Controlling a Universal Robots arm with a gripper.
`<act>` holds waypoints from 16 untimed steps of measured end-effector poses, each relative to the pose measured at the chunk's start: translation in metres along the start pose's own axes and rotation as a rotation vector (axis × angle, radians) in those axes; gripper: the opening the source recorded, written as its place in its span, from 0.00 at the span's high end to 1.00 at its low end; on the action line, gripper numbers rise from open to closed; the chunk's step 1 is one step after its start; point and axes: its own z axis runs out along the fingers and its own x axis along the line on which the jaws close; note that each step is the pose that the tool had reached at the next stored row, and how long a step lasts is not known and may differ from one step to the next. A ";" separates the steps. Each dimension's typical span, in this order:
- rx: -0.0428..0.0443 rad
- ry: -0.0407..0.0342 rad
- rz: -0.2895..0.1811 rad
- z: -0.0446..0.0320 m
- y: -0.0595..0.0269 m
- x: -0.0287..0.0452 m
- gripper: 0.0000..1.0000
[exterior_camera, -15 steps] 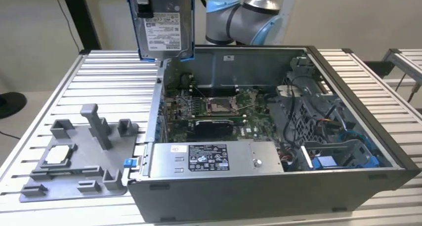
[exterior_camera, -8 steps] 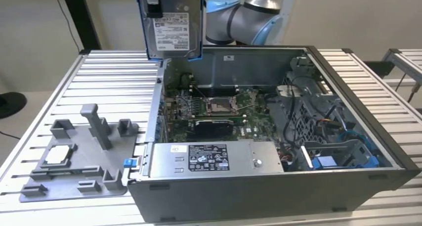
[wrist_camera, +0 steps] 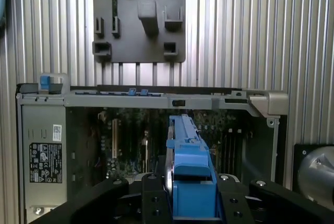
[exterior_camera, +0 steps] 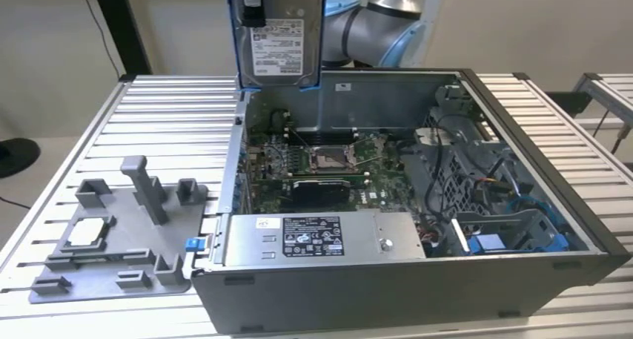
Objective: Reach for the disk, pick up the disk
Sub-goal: 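Pick up the disk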
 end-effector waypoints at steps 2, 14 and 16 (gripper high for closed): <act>0.0000 0.0000 0.000 0.0000 -0.0064 0.0000 1.00; 0.0000 -0.0001 0.000 -0.0002 -0.0411 -0.0003 1.00; 0.0001 -0.0001 0.000 -0.0002 -0.0465 -0.0003 1.00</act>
